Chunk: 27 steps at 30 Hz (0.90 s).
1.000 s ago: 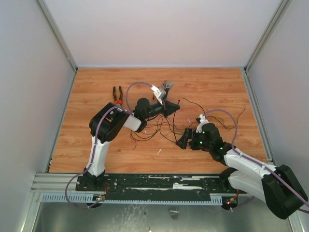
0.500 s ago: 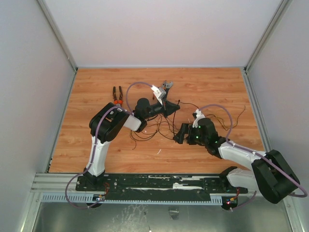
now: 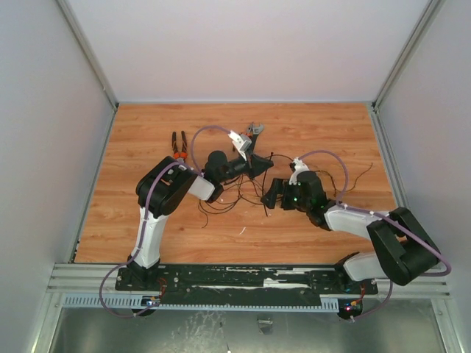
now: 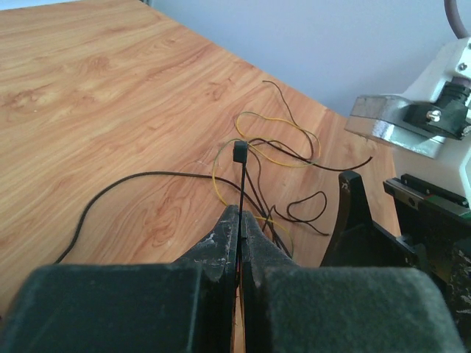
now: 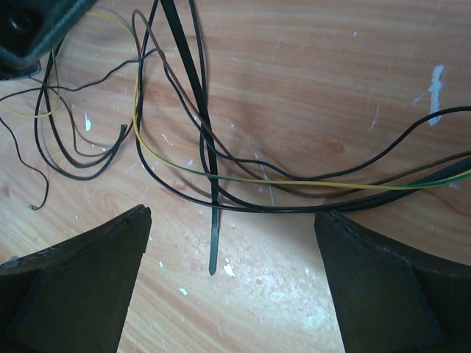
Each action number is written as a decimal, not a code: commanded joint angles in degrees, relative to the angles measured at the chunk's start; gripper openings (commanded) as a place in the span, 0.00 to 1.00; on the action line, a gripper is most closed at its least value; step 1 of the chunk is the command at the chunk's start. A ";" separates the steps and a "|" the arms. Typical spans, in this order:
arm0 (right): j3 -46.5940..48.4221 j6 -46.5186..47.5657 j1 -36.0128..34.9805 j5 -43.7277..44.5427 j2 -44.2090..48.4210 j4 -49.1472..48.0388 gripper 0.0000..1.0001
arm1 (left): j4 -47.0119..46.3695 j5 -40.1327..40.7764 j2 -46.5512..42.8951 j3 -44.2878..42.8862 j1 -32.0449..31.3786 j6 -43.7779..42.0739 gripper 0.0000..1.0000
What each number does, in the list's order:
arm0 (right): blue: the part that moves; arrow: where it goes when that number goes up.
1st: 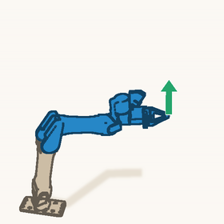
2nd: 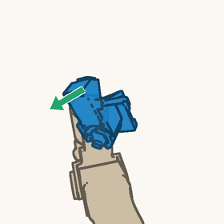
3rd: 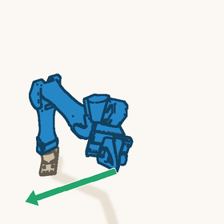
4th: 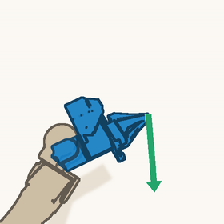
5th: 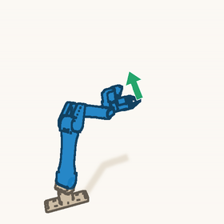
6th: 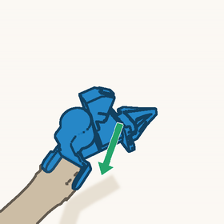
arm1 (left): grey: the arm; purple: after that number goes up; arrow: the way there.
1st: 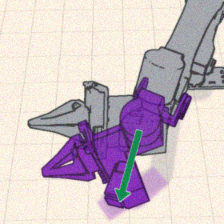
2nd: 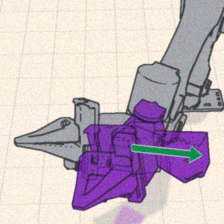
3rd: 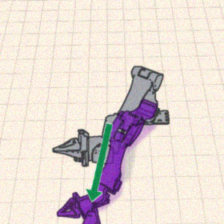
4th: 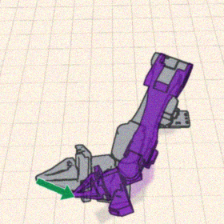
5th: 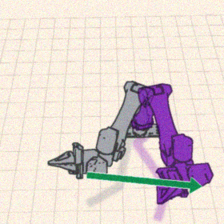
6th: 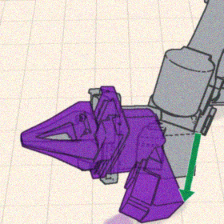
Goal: Zip-tie the wires
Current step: Adjust the cable at the center of the board.
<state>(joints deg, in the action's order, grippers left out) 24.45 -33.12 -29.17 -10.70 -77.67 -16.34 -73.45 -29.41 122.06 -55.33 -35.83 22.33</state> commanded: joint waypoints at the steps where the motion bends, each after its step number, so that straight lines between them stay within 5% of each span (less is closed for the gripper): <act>1: 2.51 1.86 0.82 1.92 -2.11 -3.76 0.94 | -2.75 0.58 -1.02 0.90 -0.49 -0.33 0.00; 27: 3.82 4.37 1.54 2.93 -2.45 -1.42 0.96 | -4.95 4.05 -0.56 5.80 -1.93 6.15 0.00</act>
<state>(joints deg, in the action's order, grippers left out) 26.89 -29.93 -28.08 -8.78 -81.23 -17.78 -75.81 -26.48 122.10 -51.13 -36.77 27.57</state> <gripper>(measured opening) 0.957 0.032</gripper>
